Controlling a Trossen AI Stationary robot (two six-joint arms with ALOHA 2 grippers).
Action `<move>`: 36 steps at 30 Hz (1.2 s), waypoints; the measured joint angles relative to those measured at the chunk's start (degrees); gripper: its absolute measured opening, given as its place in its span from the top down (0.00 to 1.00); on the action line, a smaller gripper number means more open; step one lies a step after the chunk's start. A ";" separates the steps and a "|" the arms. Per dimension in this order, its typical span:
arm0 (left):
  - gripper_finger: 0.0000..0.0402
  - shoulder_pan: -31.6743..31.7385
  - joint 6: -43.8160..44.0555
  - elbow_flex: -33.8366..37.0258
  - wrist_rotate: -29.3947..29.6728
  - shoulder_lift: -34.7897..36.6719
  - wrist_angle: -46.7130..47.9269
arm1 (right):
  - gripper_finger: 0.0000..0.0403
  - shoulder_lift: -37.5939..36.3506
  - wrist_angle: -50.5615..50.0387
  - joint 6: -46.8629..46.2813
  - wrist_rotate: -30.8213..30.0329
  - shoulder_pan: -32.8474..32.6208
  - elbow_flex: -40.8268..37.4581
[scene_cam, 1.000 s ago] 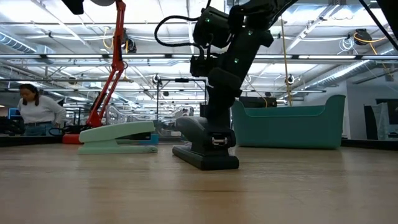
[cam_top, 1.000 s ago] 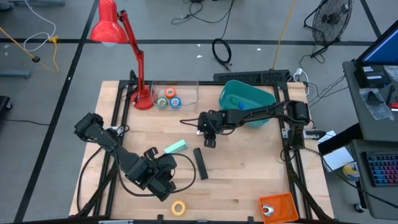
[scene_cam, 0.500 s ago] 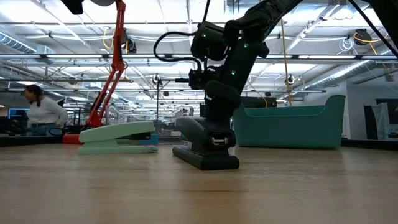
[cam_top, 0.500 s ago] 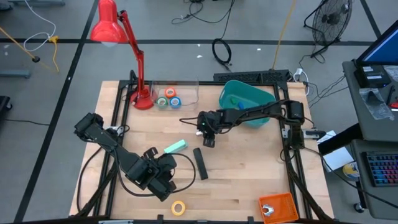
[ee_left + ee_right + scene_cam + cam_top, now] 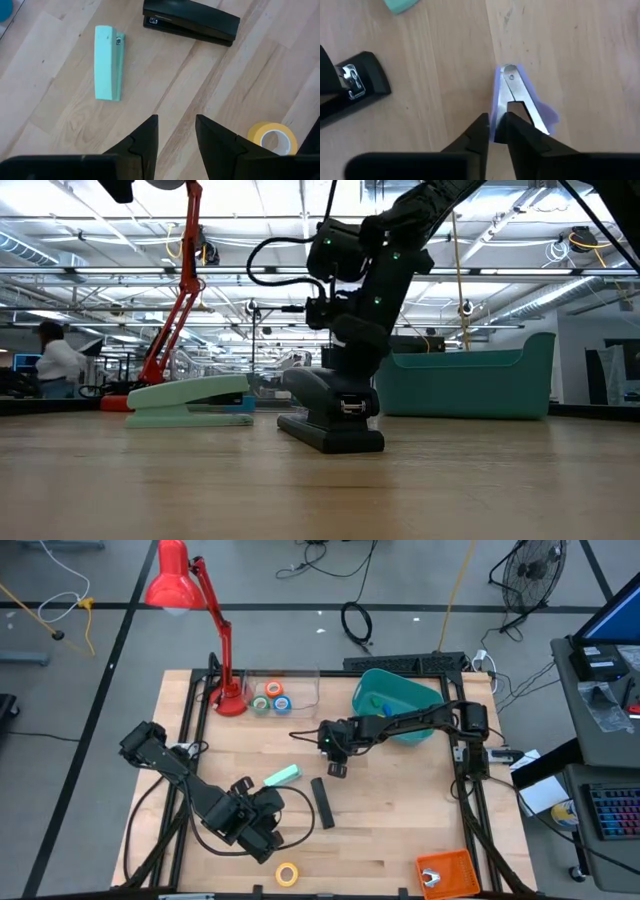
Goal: Pick and place Stapler, Stapler remover, tape
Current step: Put the purple stapler remover into the orange bin
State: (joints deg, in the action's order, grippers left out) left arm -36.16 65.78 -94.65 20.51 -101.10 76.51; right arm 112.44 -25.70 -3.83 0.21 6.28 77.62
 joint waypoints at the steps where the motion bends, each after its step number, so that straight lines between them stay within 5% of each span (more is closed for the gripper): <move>1: 0.67 0.00 0.00 0.00 0.00 0.00 0.00 | 0.88 0.00 -0.07 0.01 0.00 0.00 -0.02; 6: 0.67 -0.04 -0.03 0.00 0.00 0.00 0.00 | 0.98 -0.23 0.31 -0.99 1.23 0.02 0.07; 13: 0.67 -0.04 -0.11 0.00 0.23 0.00 -0.02 | 1.00 -1.83 0.37 -7.94 3.08 -0.28 0.02; 23: 0.67 -0.04 -1.40 0.00 2.23 0.00 -0.06 | 1.00 -16.06 -1.34 -18.34 0.41 -5.97 -0.10; 30: 0.67 -0.04 -1.98 0.00 3.08 0.00 -0.07 | 1.00 -27.66 -13.52 -30.76 -6.39 -18.77 -0.02; 36: 0.67 -0.02 -2.67 0.00 4.00 0.00 -0.07 | 1.00 -32.93 -26.10 -52.03 -14.10 -35.42 -0.02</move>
State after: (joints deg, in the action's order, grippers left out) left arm -36.18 63.11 -94.65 24.51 -101.10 76.44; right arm 79.52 -51.80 -55.86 -13.88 -29.14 77.60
